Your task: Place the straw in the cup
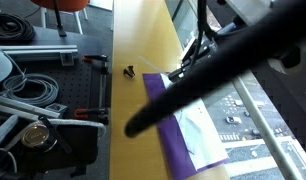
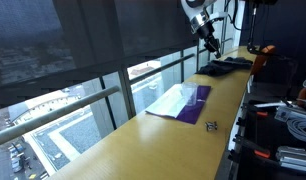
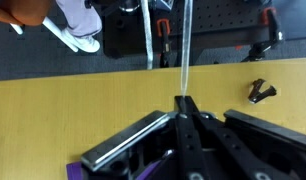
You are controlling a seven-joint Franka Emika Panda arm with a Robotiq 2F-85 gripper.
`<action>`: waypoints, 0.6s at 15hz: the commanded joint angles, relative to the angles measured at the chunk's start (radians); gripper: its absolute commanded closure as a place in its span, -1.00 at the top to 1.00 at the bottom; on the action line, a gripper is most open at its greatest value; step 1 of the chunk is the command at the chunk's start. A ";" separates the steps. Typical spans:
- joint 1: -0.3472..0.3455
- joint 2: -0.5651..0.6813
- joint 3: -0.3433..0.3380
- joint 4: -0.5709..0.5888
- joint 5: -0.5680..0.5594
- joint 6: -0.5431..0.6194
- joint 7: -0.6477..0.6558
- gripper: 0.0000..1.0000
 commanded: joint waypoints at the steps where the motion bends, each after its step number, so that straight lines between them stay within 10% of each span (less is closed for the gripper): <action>1: -0.018 0.005 0.024 0.063 0.048 -0.166 -0.047 -1.00; 9: -0.080 0.187 0.042 0.277 0.247 -0.269 -0.118 -1.00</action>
